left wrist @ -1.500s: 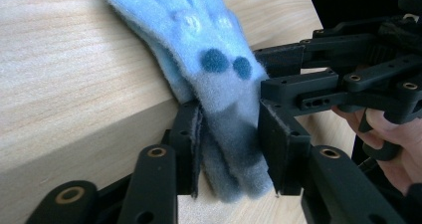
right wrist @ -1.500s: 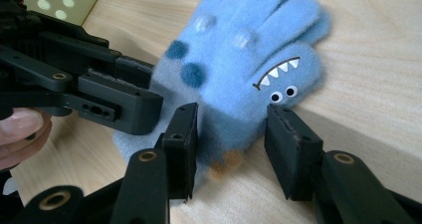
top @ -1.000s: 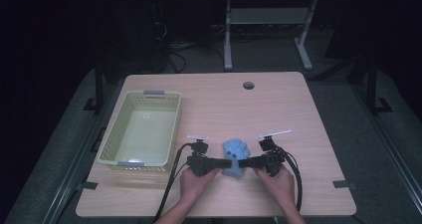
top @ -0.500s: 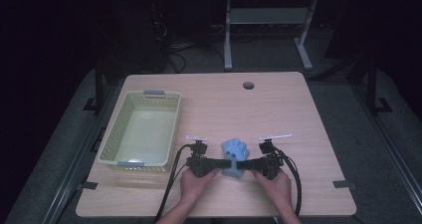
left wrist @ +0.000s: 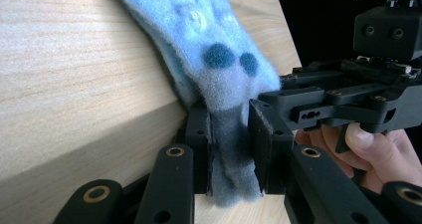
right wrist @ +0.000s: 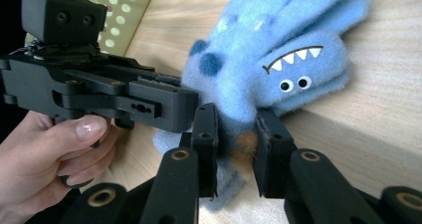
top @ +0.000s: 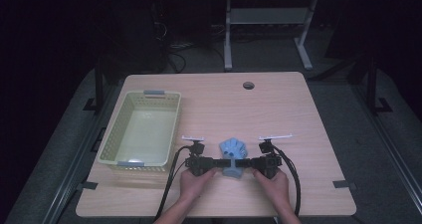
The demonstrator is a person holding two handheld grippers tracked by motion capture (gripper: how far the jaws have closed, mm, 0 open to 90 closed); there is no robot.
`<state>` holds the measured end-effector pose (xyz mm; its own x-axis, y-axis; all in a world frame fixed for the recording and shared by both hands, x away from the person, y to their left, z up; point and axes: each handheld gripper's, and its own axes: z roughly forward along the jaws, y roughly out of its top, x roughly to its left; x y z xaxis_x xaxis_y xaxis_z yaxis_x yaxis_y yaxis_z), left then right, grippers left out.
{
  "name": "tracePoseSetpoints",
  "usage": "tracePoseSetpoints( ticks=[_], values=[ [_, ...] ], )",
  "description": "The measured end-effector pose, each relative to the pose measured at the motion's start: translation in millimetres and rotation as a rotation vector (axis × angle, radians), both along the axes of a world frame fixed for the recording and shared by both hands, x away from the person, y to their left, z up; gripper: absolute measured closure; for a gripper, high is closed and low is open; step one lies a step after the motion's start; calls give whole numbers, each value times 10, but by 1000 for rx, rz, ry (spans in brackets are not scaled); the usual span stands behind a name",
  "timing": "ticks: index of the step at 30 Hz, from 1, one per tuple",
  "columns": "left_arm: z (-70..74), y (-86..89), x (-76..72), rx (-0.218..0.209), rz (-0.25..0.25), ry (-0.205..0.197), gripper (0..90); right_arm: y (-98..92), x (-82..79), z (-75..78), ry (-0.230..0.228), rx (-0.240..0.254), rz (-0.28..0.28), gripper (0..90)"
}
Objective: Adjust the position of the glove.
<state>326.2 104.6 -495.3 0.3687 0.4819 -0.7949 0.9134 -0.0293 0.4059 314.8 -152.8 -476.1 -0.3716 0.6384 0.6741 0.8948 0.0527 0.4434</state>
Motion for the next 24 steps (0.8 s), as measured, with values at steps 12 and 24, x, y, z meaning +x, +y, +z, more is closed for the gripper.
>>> tracePoseSetpoints(
  ticks=[12, 24],
  values=[
    [46, -4, 23, -11, -29, -19, 728, 13, -23, 93, -26, -24, 1, 772],
    [132, 8, -5, -35, -42, -45, 729, 2, -52, 217, -49, -23, 18, 774]
  ],
)
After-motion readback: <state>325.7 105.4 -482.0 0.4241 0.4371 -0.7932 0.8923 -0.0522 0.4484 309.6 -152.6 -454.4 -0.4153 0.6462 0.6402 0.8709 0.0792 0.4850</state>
